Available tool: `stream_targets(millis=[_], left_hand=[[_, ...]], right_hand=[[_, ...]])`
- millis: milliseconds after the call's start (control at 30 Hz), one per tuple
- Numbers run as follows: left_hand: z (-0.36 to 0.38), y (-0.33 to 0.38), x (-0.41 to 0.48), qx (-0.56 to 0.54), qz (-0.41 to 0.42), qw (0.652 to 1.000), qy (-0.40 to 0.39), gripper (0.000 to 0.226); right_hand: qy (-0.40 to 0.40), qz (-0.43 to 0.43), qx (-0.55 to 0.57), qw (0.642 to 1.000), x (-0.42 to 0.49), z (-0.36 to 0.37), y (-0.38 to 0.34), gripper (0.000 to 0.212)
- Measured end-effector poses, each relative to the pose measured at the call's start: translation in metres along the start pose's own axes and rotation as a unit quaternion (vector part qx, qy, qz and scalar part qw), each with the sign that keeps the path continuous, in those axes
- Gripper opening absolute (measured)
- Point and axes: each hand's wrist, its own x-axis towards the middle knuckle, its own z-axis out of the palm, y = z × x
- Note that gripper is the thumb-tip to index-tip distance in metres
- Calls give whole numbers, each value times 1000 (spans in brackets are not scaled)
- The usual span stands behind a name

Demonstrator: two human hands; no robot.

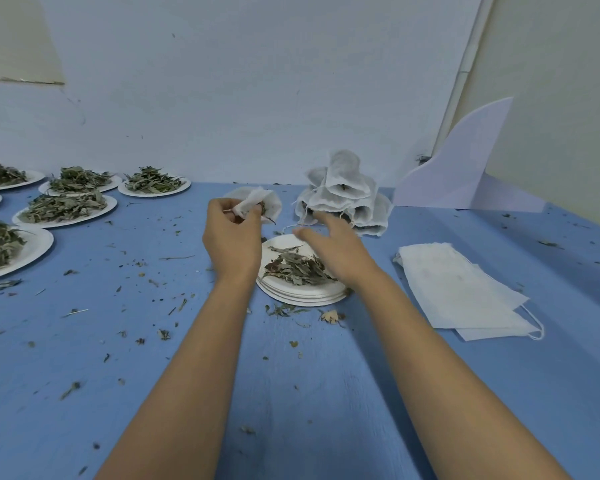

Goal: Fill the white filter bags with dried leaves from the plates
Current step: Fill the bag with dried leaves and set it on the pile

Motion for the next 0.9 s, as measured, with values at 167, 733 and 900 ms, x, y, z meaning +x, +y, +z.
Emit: stream_targets(millis=[167,733,900], left_hand=[[3,-16,0,-71,-89,994,-1,10],[11,-25,-3,-70,-130,989,-22,19],[11,-27,-3,-50,-115,992,-27,9]], right_hand=[[-102,36,-135,985,2,16,3,96],[-53,-64,-193,978,5,26,10,29],[-15,-56,-187,981,5,26,11,31]])
